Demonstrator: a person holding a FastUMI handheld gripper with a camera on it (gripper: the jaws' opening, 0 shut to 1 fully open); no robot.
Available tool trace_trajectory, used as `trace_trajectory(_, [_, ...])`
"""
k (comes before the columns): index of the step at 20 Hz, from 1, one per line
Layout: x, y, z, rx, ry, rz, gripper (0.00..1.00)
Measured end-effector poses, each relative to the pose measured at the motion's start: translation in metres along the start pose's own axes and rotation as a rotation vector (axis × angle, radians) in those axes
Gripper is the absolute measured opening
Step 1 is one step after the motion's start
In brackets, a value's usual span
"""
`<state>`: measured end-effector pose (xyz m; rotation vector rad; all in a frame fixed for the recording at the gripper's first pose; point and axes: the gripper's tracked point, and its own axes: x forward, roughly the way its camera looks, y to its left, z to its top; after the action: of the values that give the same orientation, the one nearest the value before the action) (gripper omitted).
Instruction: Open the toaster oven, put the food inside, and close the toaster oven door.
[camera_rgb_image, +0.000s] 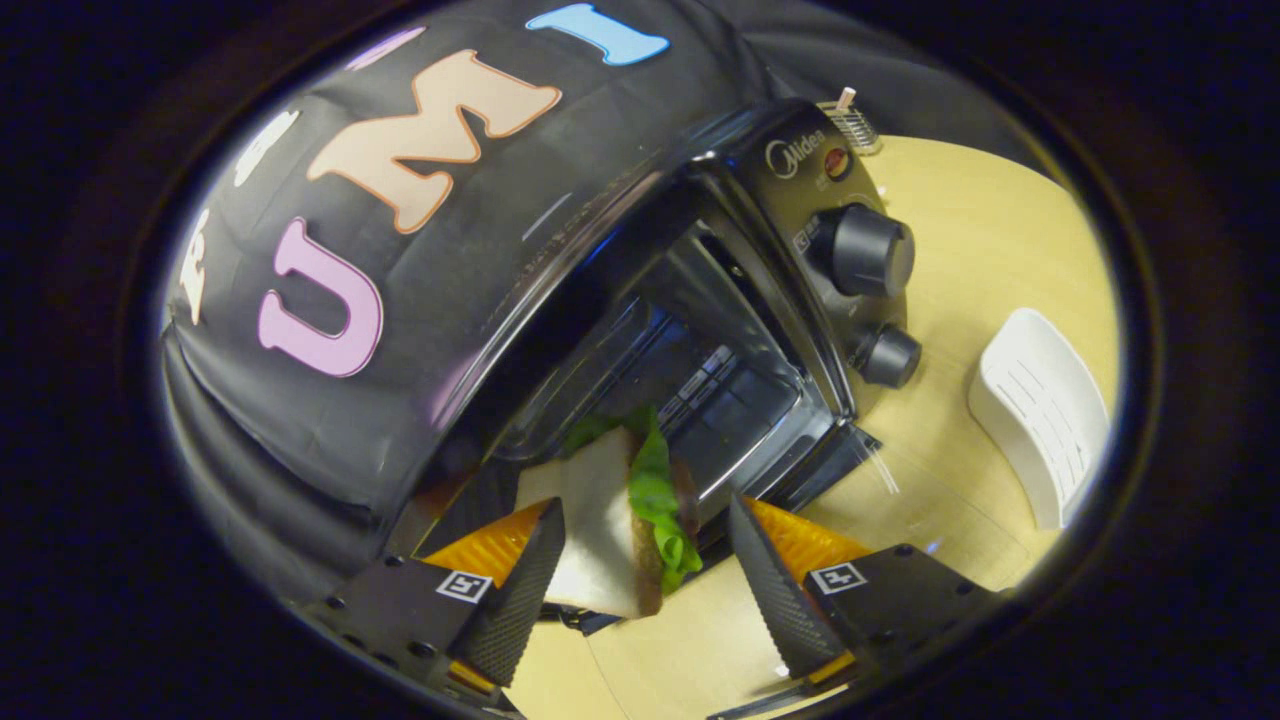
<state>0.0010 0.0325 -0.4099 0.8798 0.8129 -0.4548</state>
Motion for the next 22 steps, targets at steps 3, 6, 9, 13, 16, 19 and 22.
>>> trace_trajectory(3, [-0.009, 0.002, 0.006, -0.008, -0.009, 0.023, 0.99])
trace_trajectory(6, [-0.024, -0.001, 0.006, -0.043, -0.002, 0.042, 0.99])
trace_trajectory(9, [-0.043, -0.010, 0.002, -0.113, 0.021, 0.054, 0.99])
trace_trajectory(13, [-0.066, -0.032, -0.011, -0.263, 0.079, 0.039, 0.99])
trace_trajectory(16, [-0.083, -0.040, -0.027, -0.338, 0.143, 0.067, 0.99])
trace_trajectory(19, [-0.100, -0.050, -0.039, -0.407, 0.201, 0.087, 0.99])
trace_trajectory(22, [-0.117, -0.062, -0.054, -0.478, 0.258, 0.097, 0.99])
